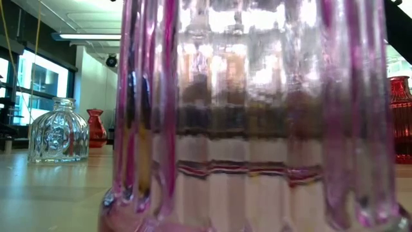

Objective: Sort vases onto shelf
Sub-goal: Put the center yellow vase on the shelf

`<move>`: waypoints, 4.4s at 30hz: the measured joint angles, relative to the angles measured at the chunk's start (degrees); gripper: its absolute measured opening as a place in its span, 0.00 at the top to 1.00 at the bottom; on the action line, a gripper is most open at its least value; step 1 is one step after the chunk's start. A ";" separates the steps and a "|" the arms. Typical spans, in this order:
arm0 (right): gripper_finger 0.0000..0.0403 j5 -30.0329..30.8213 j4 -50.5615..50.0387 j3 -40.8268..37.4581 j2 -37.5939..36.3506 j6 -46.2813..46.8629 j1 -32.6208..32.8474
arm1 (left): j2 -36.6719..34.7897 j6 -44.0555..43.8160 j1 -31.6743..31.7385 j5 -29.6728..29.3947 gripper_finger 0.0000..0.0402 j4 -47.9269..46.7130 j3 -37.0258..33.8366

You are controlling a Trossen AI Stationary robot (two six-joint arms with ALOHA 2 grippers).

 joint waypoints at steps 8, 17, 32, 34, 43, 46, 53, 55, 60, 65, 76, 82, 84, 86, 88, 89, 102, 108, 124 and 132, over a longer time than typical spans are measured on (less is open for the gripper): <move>0.95 -2.04 -1.87 0.00 0.00 0.72 0.00 | 0.00 0.01 0.02 0.00 0.79 0.01 0.00; 0.95 -2.06 -2.43 0.00 0.00 1.23 -0.28 | 0.00 0.02 0.01 0.00 0.79 0.01 0.00; 0.95 -5.07 -0.32 0.02 0.00 2.41 -1.31 | 0.00 0.02 0.00 0.00 0.79 0.02 0.00; 0.95 -5.26 -0.35 0.02 0.00 2.41 -1.33 | 0.00 0.04 0.02 0.02 0.79 0.02 0.00; 0.84 -5.46 -0.45 0.04 0.00 0.91 -1.33 | 0.00 0.04 0.00 0.02 0.79 0.02 0.00; 0.80 -5.46 -0.40 0.07 0.00 0.35 -1.33 | 0.00 0.04 0.01 0.02 0.79 0.02 0.00; 0.79 -5.46 0.38 0.07 0.00 0.36 -1.33 | 0.00 0.02 0.02 0.02 0.79 0.02 0.00; 0.79 -5.50 0.49 0.07 0.00 0.48 -1.33 | 0.00 0.04 0.00 0.02 0.79 0.01 0.00; 0.79 -5.05 -0.33 0.07 0.00 0.53 -1.33 | 0.00 0.02 0.00 0.02 0.79 0.01 0.00; 0.79 -5.21 -2.78 0.05 0.00 1.88 -1.33 | 0.00 0.02 0.01 0.02 0.79 0.02 0.00; 0.79 -6.84 1.80 -0.66 1.10 1.38 -1.55 | 0.00 0.02 0.02 0.02 0.79 0.02 -0.02; 0.79 -7.92 4.30 -0.66 1.41 1.38 -1.55 | 0.02 0.03 0.01 0.02 0.79 0.01 -0.02; 0.79 -8.35 4.87 -0.67 1.49 1.38 -1.56 | 0.02 0.02 0.01 0.02 0.79 0.01 -0.02; 0.79 -9.10 5.24 -0.68 1.49 1.39 -1.57 | 0.02 0.02 0.02 0.02 0.79 0.02 -0.02; 0.79 -9.87 5.81 -0.70 1.49 1.41 -1.57 | 0.02 0.02 0.02 0.02 0.79 0.00 -0.02; 0.79 -9.86 6.21 -0.72 1.51 1.41 -1.57 | 0.02 0.02 0.00 0.02 0.79 0.02 -0.02; 0.79 -9.46 8.35 -0.74 1.90 3.57 -2.71 | 0.02 0.02 0.00 0.02 0.79 0.02 -0.02; 0.79 -10.04 8.93 -0.74 1.90 3.37 -2.60 | 0.02 0.03 0.00 0.02 0.79 0.02 -0.02; 0.79 -9.94 8.84 -0.72 1.90 3.48 -3.10 | 0.02 0.02 0.02 0.02 0.79 0.02 -0.02; 0.79 -9.96 10.37 -0.72 1.90 3.53 -4.25 | 0.02 0.02 0.00 0.02 0.79 0.02 -0.02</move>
